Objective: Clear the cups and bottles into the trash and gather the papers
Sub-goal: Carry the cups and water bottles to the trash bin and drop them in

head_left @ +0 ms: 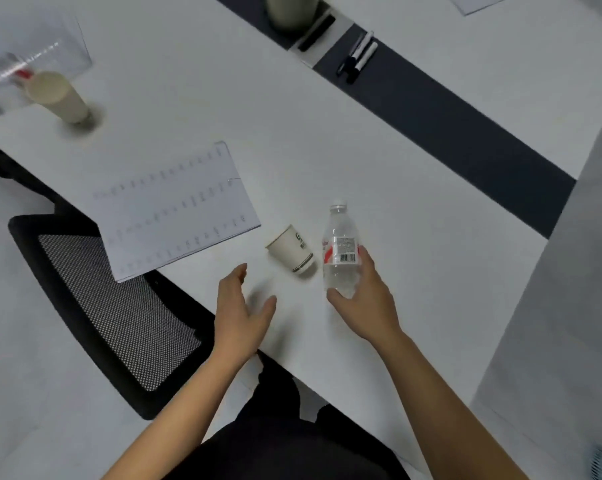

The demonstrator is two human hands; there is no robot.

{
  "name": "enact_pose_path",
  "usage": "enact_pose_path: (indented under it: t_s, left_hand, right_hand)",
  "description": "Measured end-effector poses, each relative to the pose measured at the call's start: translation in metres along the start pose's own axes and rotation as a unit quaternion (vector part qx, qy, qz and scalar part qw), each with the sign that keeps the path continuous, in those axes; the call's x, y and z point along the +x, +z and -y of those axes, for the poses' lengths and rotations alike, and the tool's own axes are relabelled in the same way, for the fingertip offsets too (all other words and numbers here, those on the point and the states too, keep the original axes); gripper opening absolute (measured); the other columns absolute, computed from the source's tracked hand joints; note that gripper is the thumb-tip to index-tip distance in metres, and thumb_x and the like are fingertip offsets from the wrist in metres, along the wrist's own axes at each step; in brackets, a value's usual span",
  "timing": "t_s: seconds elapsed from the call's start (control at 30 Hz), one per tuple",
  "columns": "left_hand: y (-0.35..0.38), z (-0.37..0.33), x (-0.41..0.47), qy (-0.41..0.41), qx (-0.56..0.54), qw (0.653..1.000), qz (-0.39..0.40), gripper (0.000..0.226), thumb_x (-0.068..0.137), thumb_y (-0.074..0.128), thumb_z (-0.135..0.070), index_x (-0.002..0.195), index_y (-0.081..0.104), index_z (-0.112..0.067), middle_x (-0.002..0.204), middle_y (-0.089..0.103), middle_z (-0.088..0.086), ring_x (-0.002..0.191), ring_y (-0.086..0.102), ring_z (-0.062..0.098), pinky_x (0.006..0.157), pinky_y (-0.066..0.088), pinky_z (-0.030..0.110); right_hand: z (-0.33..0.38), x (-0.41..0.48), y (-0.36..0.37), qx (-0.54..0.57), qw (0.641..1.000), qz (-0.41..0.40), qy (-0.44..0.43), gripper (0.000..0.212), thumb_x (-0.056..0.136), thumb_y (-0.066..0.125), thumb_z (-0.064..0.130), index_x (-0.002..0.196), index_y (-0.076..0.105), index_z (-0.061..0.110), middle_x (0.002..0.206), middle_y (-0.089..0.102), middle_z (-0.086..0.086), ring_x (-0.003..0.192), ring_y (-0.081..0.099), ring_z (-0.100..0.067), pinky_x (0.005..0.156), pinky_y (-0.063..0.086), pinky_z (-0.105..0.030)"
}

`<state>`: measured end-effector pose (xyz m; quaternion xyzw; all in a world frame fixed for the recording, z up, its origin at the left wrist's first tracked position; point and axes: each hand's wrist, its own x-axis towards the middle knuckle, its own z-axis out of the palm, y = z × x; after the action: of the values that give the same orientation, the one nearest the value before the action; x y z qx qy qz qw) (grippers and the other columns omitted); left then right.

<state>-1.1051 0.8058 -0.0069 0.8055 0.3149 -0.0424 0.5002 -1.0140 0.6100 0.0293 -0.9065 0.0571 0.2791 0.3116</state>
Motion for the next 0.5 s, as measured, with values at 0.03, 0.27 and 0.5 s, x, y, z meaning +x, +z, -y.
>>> enact_pose_path:
  t_s: [0.03, 0.27, 0.5]
  left_hand:
    - [0.002, -0.004, 0.006, 0.01, 0.018, 1.0, 0.012, 0.081, 0.083, 0.075, -0.025, 0.15, 0.031, -0.013, 0.147, 0.038, 0.002, 0.138, 0.036, 0.015, 0.112, 0.035, 0.036]
    - [0.05, -0.035, 0.06, -0.193, -0.077, 0.977, 0.049, 0.122, 0.071, 0.077, -0.063, 0.156, 0.007, -0.01, 0.16, 0.016, 0.012, 0.149, 0.015, 0.029, 0.119, 0.024, 0.047]
    - [0.124, -0.102, 0.125, -0.112, 0.039, 0.991, 0.066, 0.126, 0.068, 0.072, -0.071, 0.155, 0.009, -0.008, 0.155, 0.028, 0.016, 0.145, 0.022, 0.034, 0.11, 0.031, 0.051]
  right_hand:
    - [-0.002, -0.002, -0.003, 0.002, 1.0, 0.0, 0.002, 0.096, 0.082, 0.069, 0.04, 0.155, 0.008, 0.037, 0.145, 0.048, 0.004, 0.124, 0.054, -0.019, 0.091, 0.045, -0.03]
    - [-0.028, -0.012, -0.002, 0.034, 0.998, -0.02, 0.058, 0.099, 0.082, 0.071, 0.038, 0.156, 0.006, 0.034, 0.149, 0.044, 0.002, 0.128, 0.052, -0.02, 0.096, 0.042, -0.031]
    - [-0.067, -0.039, -0.008, 0.103, 0.984, -0.086, 0.117, 0.099, 0.08, 0.072, 0.036, 0.154, 0.006, 0.04, 0.15, 0.043, 0.006, 0.13, 0.05, -0.018, 0.099, 0.045, -0.034]
